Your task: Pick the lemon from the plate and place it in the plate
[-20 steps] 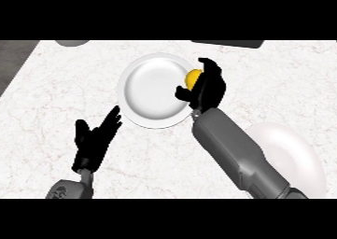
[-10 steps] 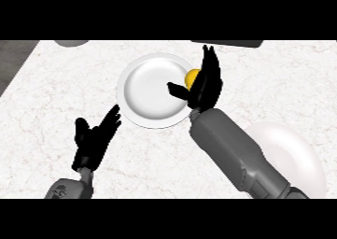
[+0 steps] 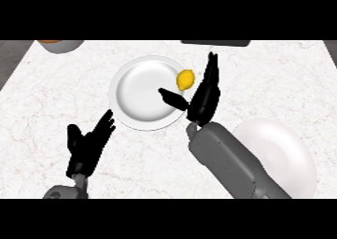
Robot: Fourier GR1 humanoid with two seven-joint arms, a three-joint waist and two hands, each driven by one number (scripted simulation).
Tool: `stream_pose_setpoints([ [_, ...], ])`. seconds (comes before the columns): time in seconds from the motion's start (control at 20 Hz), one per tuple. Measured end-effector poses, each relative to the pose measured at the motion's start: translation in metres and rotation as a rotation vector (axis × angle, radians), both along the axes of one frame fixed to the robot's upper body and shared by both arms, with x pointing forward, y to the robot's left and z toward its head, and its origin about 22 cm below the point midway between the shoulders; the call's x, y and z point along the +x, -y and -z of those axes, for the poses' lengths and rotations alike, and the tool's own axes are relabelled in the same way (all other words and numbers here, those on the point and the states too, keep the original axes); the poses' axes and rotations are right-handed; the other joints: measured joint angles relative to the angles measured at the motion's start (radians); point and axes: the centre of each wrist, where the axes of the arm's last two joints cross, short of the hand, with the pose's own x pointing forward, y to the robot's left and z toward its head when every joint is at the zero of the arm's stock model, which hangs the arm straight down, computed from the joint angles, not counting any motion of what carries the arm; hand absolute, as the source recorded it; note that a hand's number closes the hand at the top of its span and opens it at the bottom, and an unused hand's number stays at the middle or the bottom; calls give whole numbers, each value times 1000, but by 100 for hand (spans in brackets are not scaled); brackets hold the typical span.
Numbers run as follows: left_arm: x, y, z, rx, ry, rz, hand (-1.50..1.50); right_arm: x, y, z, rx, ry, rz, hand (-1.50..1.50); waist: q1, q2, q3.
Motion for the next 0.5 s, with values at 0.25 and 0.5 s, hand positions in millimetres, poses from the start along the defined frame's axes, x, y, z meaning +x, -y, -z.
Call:
stream_pose_setpoints([
  [0.25, -1, -10, -1, -2, -10, -31, 0, -35, -2, 14, 75, -4, -124, -150, -32, -10, -1],
  [0.5, -8, -17, -2, 4, -15, -57, 0, -62, 6, 39, 82, -35, -230, -150, -53, -18, -2],
])
